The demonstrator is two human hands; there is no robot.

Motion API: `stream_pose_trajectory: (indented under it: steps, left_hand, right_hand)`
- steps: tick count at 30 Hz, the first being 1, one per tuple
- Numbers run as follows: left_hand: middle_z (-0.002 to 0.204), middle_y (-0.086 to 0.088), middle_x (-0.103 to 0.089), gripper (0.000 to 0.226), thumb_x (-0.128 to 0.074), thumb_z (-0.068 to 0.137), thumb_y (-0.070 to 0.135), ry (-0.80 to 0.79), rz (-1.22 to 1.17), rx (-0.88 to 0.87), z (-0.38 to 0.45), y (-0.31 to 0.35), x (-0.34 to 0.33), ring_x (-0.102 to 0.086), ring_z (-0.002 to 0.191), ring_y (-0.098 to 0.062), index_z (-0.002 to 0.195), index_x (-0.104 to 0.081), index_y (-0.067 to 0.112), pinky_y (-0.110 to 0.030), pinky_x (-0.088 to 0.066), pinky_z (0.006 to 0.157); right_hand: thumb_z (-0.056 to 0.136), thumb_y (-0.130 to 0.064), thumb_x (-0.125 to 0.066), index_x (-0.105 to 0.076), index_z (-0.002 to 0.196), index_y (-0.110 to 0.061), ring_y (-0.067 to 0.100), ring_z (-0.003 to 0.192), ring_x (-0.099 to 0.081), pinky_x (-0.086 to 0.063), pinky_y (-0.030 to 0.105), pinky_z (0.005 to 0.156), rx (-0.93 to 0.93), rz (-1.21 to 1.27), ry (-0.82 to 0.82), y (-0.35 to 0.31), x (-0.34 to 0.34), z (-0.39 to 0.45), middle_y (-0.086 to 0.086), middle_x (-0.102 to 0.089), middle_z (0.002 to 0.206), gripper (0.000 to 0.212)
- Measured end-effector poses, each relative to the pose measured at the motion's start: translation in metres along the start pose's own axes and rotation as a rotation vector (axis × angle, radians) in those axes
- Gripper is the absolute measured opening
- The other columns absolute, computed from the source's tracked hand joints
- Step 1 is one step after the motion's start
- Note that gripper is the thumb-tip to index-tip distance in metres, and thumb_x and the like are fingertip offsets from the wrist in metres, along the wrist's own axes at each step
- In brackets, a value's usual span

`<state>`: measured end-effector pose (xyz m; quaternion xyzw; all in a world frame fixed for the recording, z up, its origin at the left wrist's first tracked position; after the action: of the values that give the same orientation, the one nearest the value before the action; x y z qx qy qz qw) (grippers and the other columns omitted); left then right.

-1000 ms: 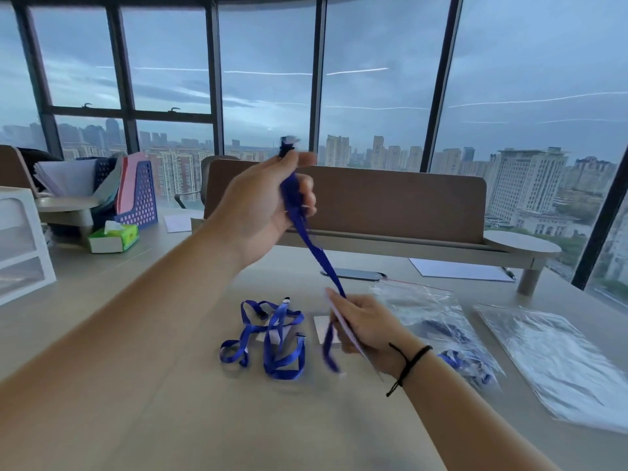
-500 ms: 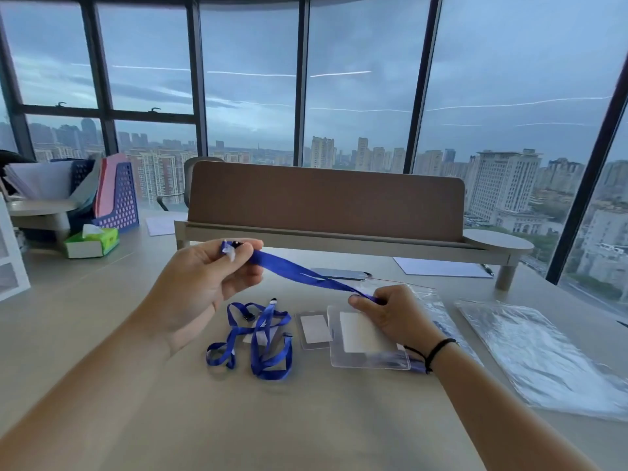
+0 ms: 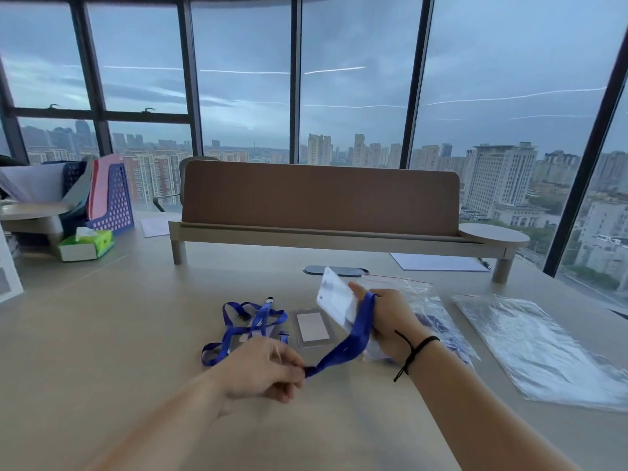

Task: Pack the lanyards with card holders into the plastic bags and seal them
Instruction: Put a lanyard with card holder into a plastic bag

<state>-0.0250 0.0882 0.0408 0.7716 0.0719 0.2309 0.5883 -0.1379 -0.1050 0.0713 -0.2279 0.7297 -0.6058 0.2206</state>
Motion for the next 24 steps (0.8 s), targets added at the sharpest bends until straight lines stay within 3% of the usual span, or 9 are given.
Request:
stream_pose_trajectory:
  steps: [2, 3, 5, 6, 9, 14, 16, 20, 24]
  left_hand:
    - [0.091, -0.018, -0.073, 0.017, -0.069, 0.09, 0.005, 0.038, -0.162, 0.015, 0.017, 0.006, 0.0, -0.066, 0.074, -0.018, 0.105, -0.072, -0.001, -0.032, -0.057, 0.072]
    - [0.1, -0.019, -0.074, 0.019, -0.065, 0.092, 0.005, 0.065, -0.25, 0.002, 0.024, 0.012, -0.001, -0.069, 0.08, -0.02, 0.108, -0.071, -0.002, -0.033, -0.058, 0.073]
    - [0.108, -0.022, -0.073, 0.018, -0.067, 0.089, 0.002, 0.134, -0.405, -0.053, 0.034, 0.028, -0.003, -0.073, 0.088, -0.029, 0.107, -0.069, -0.002, -0.036, -0.06, 0.072]
    - [0.106, -0.024, -0.073, 0.02, -0.071, 0.085, 0.001, 0.154, -0.452, -0.085, 0.036, 0.036, -0.006, -0.073, 0.089, -0.032, 0.105, -0.068, -0.001, -0.038, -0.06, 0.074]
    - [0.102, -0.023, -0.073, 0.024, -0.072, 0.084, 0.001, 0.1, -0.502, -0.117, 0.041, 0.052, -0.016, -0.072, 0.089, -0.033, 0.107, -0.066, 0.001, -0.042, -0.059, 0.081]
    - [0.113, -0.022, -0.072, 0.019, -0.053, 0.097, 0.004, -0.115, -0.593, -0.039, 0.039, 0.062, -0.024, -0.072, 0.103, -0.031, 0.109, -0.067, 0.001, -0.037, -0.061, 0.081]
    - [0.111, -0.019, -0.074, 0.018, -0.063, 0.092, 0.007, -0.089, -0.416, -0.084, 0.037, 0.068, -0.026, -0.072, 0.103, -0.029, 0.109, -0.069, 0.004, -0.034, -0.061, 0.081]
    - [0.094, 0.005, -0.078, 0.047, -0.096, 0.058, 0.034, 0.095, 0.207, -0.283, 0.042, 0.074, -0.036, -0.072, 0.093, -0.01, 0.098, -0.074, 0.022, -0.029, -0.056, 0.085]
    - [0.079, 0.01, -0.071, 0.056, -0.098, 0.048, 0.042, 0.15, 0.339, -0.359, 0.047, 0.076, -0.046, -0.058, 0.061, 0.002, 0.093, -0.067, 0.028, -0.026, -0.052, 0.069]
  right_hand:
    - [0.094, -0.021, -0.058, -0.061, 0.074, -0.007, 0.029, 0.072, -0.046, -0.037, 0.039, 0.069, 0.066, -0.165, -0.116, 0.001, -0.005, -0.006, 0.001, -0.068, 0.071, 0.025]
    - [0.092, -0.03, -0.065, -0.056, 0.068, -0.009, 0.025, 0.066, -0.049, -0.04, 0.034, 0.065, 0.131, -0.311, -0.146, 0.0, -0.007, -0.011, 0.001, -0.062, 0.063, 0.033]
    - [0.091, -0.036, -0.067, -0.052, 0.06, -0.012, 0.01, 0.053, -0.049, -0.04, 0.017, 0.056, 0.296, -0.676, -0.103, -0.005, -0.008, -0.02, -0.004, -0.054, 0.053, 0.042]
    - [0.092, -0.033, -0.065, -0.054, 0.061, -0.012, 0.009, 0.054, -0.048, -0.041, 0.016, 0.055, 0.366, -0.786, -0.068, -0.005, -0.007, -0.021, -0.002, -0.055, 0.056, 0.039]
    - [0.095, -0.022, -0.061, -0.05, 0.062, -0.012, 0.019, 0.067, -0.057, -0.048, 0.033, 0.064, 0.384, -0.753, -0.007, -0.005, -0.002, -0.027, 0.015, -0.065, 0.073, 0.036]
    - [0.099, -0.039, -0.051, -0.053, 0.067, -0.014, 0.022, 0.07, -0.062, -0.052, 0.032, 0.068, 0.571, -0.995, 0.201, -0.013, 0.011, -0.035, 0.004, -0.06, 0.073, 0.04]
    - [0.1, -0.041, -0.048, -0.055, 0.072, -0.014, 0.02, 0.069, -0.058, -0.048, 0.029, 0.065, 0.583, -1.067, 0.231, -0.011, 0.013, -0.034, 0.003, -0.057, 0.077, 0.04]
    - [0.101, -0.041, -0.044, -0.049, 0.074, -0.015, 0.018, 0.068, -0.048, -0.036, 0.027, 0.062, 0.608, -1.154, 0.276, -0.007, 0.01, -0.032, 0.002, -0.05, 0.08, 0.037]
    - [0.095, -0.023, -0.052, -0.056, 0.079, -0.012, 0.018, 0.07, -0.049, -0.035, 0.024, 0.059, 0.571, -1.155, 0.266, -0.01, 0.016, -0.033, 0.003, -0.052, 0.082, 0.02]
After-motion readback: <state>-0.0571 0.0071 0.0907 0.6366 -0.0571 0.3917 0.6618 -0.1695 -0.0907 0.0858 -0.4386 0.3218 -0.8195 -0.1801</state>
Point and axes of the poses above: each hand's wrist, its own z-axis towards the middle knuckle, its own x-axis out of the back of the hand, y = z × x, the point moved 2 cm from there along z, towards the middle knuckle
